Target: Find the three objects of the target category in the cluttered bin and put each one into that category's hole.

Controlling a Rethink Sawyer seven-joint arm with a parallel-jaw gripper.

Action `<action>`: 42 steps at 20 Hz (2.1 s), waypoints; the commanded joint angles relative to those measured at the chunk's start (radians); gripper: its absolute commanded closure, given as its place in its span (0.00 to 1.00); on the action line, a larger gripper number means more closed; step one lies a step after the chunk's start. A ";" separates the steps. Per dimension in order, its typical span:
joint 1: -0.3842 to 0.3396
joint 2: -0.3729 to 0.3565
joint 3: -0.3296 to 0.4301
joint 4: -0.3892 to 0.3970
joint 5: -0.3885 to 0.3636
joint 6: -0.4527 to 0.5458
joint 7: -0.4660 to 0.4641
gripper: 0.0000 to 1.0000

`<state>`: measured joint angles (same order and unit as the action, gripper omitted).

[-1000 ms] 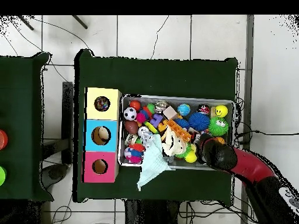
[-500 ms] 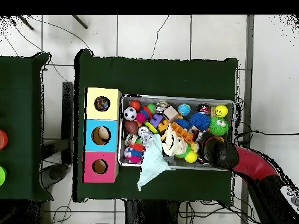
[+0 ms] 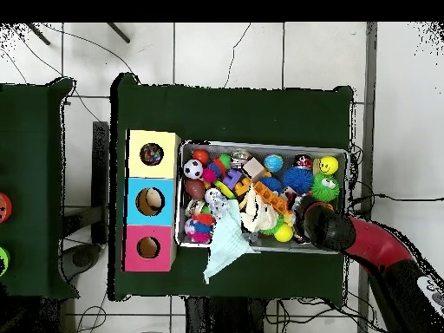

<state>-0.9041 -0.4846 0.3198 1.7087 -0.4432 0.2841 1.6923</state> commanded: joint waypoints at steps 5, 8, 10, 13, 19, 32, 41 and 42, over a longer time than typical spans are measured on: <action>-0.038 0.048 0.034 -0.070 -0.083 0.096 -0.117 0.00; -0.042 0.048 0.037 -0.074 -0.083 0.104 -0.124 0.00; -0.041 0.043 0.033 -0.070 -0.087 0.099 -0.121 0.00; -0.041 0.052 0.026 -0.071 -0.098 0.083 -0.117 0.00; -0.026 0.049 -0.002 -0.058 -0.119 0.046 -0.083 0.00; -0.029 0.058 0.003 -0.069 -0.131 0.048 -0.077 0.00; -0.036 0.068 0.011 -0.084 -0.134 0.054 -0.093 0.00; -0.038 0.073 0.014 -0.088 -0.134 0.053 -0.094 0.00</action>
<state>-0.9195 -0.4894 0.3218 1.7045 -0.4787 0.2839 1.6923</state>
